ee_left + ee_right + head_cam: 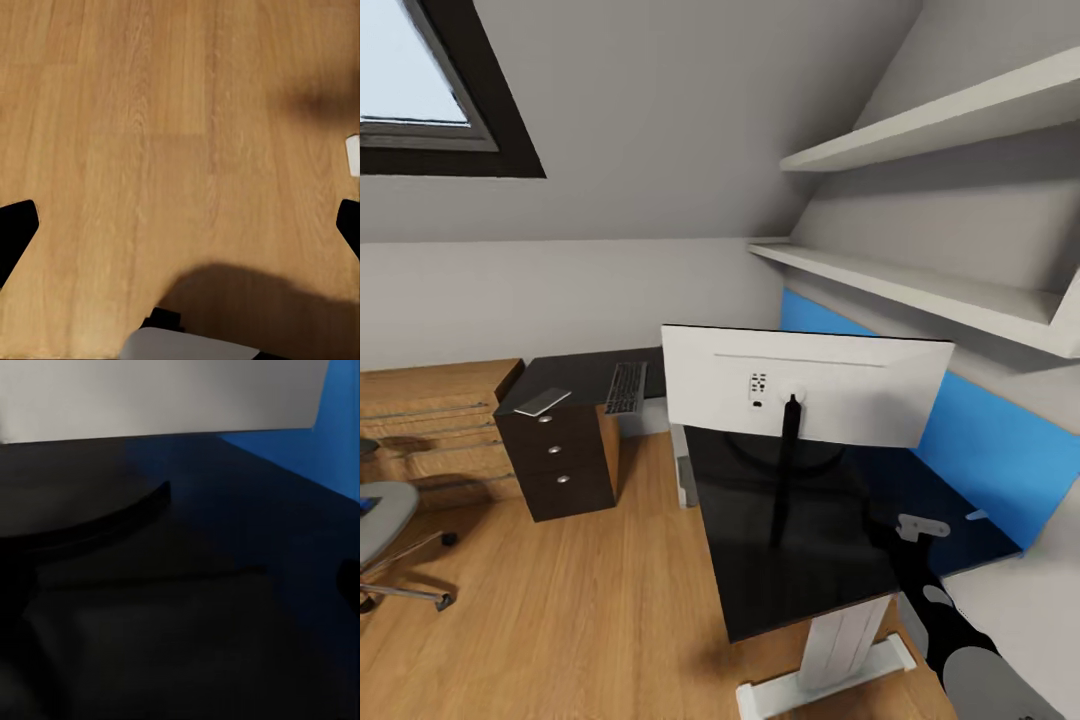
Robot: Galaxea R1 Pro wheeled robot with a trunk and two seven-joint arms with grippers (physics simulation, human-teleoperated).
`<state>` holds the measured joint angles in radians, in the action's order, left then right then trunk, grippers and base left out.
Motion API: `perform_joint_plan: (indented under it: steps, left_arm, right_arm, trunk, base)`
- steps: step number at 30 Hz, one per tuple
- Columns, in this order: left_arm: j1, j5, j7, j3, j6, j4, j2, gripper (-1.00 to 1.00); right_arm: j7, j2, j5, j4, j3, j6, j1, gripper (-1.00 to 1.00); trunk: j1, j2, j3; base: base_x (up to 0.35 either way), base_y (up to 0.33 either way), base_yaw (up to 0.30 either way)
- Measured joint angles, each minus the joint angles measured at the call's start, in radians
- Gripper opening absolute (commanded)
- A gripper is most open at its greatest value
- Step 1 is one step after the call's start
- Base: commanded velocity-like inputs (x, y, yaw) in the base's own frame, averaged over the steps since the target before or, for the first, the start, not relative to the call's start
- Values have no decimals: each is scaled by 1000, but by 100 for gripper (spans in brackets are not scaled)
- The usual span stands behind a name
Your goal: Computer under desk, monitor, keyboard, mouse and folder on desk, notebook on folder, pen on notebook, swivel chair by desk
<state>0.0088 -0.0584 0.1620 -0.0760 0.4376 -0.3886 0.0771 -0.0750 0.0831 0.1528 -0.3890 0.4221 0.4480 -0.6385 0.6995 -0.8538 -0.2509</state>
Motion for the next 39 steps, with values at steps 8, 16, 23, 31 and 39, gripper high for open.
perform_joint_plan:
  steps: [8, 16, 23, 31, 39]
  left_arm:
    - [0, -1, 0, 0, 1, 0, -13, 100]
    - [0, -1, 0, 0, 1, 0, -19, 100]
    - [0, -1, 0, 0, 2, -1, -22, 100]
    - [0, -10, 0, 0, 3, -1, -22, 100]
    - [0, -14, 1, 0, 5, -1, -21, 100]
  right_arm:
    - [-1, -25, 4, 28, 0, 1, 0, 100]
    - [-2, -26, 5, 91, 0, 43, 0, 100]
    - [-2, -24, 6, 177, 0, 92, 0, 100]
    - [-4, -23, 5, 285, 0, 106, 3, 100]
    - [-5, -26, 5, 389, -1, 107, 37, 100]
  trunk:
    - [0, 0, 0]
    - [0, 0, 0]
    - [0, 0, 0]
    - [0, 0, 0]
    - [0, 0, 0]
  base:
    - [-331, 0, 0]
    - [-331, 0, 0]
    - [-331, 0, 0]
    - [-331, 0, 0]
    - [-197, 0, 0]
